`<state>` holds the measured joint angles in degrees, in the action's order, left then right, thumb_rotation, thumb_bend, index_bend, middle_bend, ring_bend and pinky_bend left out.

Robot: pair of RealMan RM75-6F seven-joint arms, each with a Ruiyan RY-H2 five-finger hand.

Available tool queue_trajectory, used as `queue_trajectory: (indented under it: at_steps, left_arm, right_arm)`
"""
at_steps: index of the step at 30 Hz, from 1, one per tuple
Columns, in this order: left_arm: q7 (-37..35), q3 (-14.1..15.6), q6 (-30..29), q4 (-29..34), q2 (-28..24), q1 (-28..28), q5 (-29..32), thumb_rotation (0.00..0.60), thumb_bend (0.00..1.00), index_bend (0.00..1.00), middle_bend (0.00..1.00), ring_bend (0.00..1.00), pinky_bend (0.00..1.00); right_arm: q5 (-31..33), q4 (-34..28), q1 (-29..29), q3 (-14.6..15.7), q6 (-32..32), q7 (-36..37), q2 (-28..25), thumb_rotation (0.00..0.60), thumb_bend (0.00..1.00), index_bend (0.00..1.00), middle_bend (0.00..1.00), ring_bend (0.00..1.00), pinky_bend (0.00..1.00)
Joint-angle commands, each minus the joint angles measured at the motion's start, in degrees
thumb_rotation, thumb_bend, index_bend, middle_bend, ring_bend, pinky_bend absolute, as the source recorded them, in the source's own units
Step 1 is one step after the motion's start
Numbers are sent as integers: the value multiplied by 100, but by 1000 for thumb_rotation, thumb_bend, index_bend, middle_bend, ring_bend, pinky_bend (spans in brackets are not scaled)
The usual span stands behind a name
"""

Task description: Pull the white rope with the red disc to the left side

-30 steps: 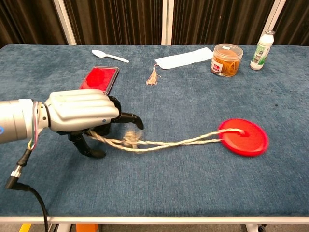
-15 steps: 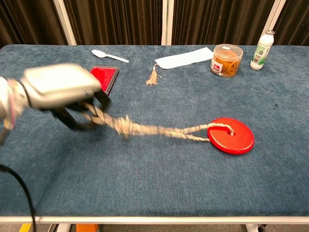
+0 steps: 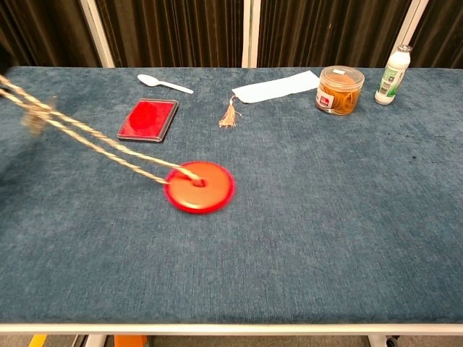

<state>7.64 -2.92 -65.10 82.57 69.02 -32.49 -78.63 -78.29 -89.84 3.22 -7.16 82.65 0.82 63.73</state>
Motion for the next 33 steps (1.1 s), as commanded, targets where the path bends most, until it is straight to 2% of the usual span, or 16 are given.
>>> queue_trajectory:
  at_steps: [1,7,9,11,15,18,21,24,27,28,29,30,31,32,33]
  left_arm:
    - [28,-116,-90,-387,-122,161,283,600,390,752,1000,845,592]
    - [1085,-506,-410,-761,-126,353,1171,600,390,756,1000,849,588]
    - [1543,-699,-571,-676,-130,397,1573,600,390,756,1000,851,588]
    - [1515,-770,-553,-438,-228,425,1674,600,389,757,1000,852,587]
    - [1522,-809,-807,-282,-272,473,1476,600,389,757,1000,852,587]
    - [1429,-793,-1266,-237,-32,540,1089,600,388,756,1000,852,587]
    - [652,-780,-1421,28,146,558,626,600,385,756,1000,852,587]
    - [-143,-644,-1438,186,267,500,-7,600,381,756,1000,848,586]
    - [-447,-395,-1157,190,335,392,-408,600,350,719,1000,735,543]
    - [-518,-287,-1045,255,273,366,-547,600,318,636,975,636,496]
    - [-535,-143,-798,303,167,307,-653,600,280,525,868,526,439]
    - [-525,49,-277,494,-71,178,-676,600,240,380,675,367,367]
    - [-467,110,8,648,-218,88,-651,600,215,271,475,227,312]
    - [-414,164,247,787,-324,-1,-659,600,204,213,355,144,283]
    - [-388,217,460,925,-414,-84,-689,600,204,181,299,101,272]
  right_arm:
    - [3,-15,2,2,1,-21,0,600,225,0,13,0,0]
    - [14,-12,-2,12,5,-48,13,600,226,0,13,0,0]
    - [26,-1,-3,13,-4,-40,16,600,226,0,13,0,0]
    - [30,8,3,13,-14,-40,18,600,225,0,13,0,0]
    - [38,47,9,29,-48,-15,52,600,226,0,13,0,0]
    - [23,62,13,41,-52,-21,63,600,226,0,13,0,0]
    - [40,58,19,22,-48,-16,59,600,226,0,13,0,0]
    - [35,59,23,34,-62,-26,68,600,226,0,13,0,0]
    - [32,71,27,51,-84,-19,85,600,226,0,13,0,0]
    - [37,76,29,49,-89,-15,88,600,226,0,13,0,0]
    - [45,83,27,48,-92,-7,90,600,226,0,13,0,0]
    - [57,95,24,46,-95,4,94,600,226,0,13,0,0]
    - [66,103,24,43,-98,12,93,600,226,0,13,0,0]
    - [73,108,27,38,-103,20,92,600,226,0,13,0,0]
    - [80,114,27,35,-107,28,91,600,226,0,13,0,0]
